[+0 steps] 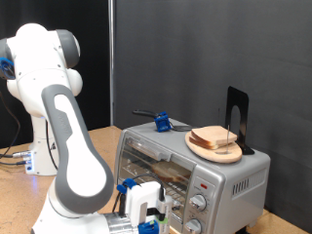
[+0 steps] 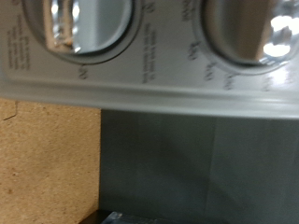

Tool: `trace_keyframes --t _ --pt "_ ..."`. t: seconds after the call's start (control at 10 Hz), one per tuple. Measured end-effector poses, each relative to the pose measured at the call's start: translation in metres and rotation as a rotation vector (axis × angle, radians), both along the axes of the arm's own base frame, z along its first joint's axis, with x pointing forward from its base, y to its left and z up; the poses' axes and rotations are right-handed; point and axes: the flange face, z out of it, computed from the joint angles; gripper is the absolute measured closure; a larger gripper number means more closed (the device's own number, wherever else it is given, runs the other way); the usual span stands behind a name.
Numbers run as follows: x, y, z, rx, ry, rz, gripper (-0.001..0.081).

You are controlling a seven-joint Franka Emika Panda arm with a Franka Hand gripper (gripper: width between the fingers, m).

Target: Make a piece of toast with the oven

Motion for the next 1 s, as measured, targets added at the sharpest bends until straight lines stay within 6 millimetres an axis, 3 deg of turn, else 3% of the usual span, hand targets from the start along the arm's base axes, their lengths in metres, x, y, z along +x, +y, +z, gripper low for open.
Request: trace_keyframes --t 0.4,1.0 --pt "0.010 0.005 -0.012 -0.012 0.001 -0.009 -0.0003" --pt "0.017 0.029 -0.009 0.009 0.003 0.018 -0.0003"
